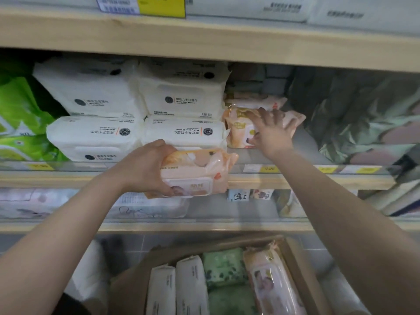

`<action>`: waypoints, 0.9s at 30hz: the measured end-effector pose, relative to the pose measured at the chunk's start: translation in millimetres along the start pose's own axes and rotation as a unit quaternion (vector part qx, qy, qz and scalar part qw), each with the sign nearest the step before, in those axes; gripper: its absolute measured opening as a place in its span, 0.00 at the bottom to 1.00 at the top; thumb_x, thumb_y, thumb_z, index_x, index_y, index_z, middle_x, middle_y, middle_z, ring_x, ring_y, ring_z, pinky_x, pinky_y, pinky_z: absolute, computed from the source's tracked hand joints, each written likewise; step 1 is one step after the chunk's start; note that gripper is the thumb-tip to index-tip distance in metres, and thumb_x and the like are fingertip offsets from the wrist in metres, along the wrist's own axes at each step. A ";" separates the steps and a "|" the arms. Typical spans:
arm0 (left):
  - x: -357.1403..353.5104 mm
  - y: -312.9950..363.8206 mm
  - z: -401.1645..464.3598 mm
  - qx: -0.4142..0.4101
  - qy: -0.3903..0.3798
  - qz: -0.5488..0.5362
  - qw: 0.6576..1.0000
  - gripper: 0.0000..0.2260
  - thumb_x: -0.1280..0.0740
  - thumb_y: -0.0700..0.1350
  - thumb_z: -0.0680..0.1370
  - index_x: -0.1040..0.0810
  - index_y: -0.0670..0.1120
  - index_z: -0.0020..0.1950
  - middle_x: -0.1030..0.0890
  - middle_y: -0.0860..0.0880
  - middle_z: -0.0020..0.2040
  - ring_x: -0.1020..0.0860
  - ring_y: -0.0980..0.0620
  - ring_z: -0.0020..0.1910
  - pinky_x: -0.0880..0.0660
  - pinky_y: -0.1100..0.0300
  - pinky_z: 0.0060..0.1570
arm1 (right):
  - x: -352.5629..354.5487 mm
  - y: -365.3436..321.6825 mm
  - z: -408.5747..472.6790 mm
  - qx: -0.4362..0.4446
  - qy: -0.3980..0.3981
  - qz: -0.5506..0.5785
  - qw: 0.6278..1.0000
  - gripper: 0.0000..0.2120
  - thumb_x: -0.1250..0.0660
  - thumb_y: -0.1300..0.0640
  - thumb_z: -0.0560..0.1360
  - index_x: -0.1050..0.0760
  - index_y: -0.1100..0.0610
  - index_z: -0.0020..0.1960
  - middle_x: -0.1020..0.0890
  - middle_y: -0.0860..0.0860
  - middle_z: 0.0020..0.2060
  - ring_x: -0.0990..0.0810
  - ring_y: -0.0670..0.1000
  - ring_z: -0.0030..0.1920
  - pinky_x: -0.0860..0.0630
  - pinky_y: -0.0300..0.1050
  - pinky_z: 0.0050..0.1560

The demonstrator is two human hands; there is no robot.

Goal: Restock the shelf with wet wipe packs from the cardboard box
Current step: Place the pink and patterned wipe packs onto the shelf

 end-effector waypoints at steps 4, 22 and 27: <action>-0.6 -1.3 2.3 0.000 -0.005 -0.004 1.000 0.43 0.32 0.70 0.49 0.27 0.52 0.60 0.29 0.54 0.48 0.27 0.54 0.47 0.26 0.55 0.49 | -3.2 -17.7 4.3 0.030 0.000 -0.002 1.000 0.35 0.34 0.50 0.75 0.48 0.44 0.76 0.46 0.51 0.77 0.52 0.62 0.76 0.54 0.76 0.66; -23.7 47.3 6.9 -0.011 -0.032 -0.011 0.999 0.45 0.34 0.69 0.47 0.28 0.52 0.61 0.29 0.53 0.48 0.27 0.52 0.47 0.27 0.57 0.48 | 64.7 -92.5 -107.1 0.280 -0.095 0.061 0.953 0.38 0.30 0.31 0.60 0.29 0.49 0.65 0.23 0.46 0.58 0.27 0.50 0.58 0.28 0.47 0.54; -56.7 88.5 0.9 -0.081 -0.073 0.048 0.993 0.41 0.26 0.65 0.55 0.29 0.51 0.64 0.26 0.50 0.53 0.26 0.49 0.53 0.27 0.55 0.50 | 33.8 -79.0 -142.6 0.232 -0.193 0.061 0.951 0.44 0.27 0.34 0.60 0.39 0.44 0.71 0.21 0.46 0.53 0.23 0.52 0.54 0.28 0.45 0.44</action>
Point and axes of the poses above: each hand's wrist, its own z-axis towards the middle knuckle, its own x-axis out of the back of the hand, y = z × x, the point moved 8 cm from there along z, towards the middle knuckle
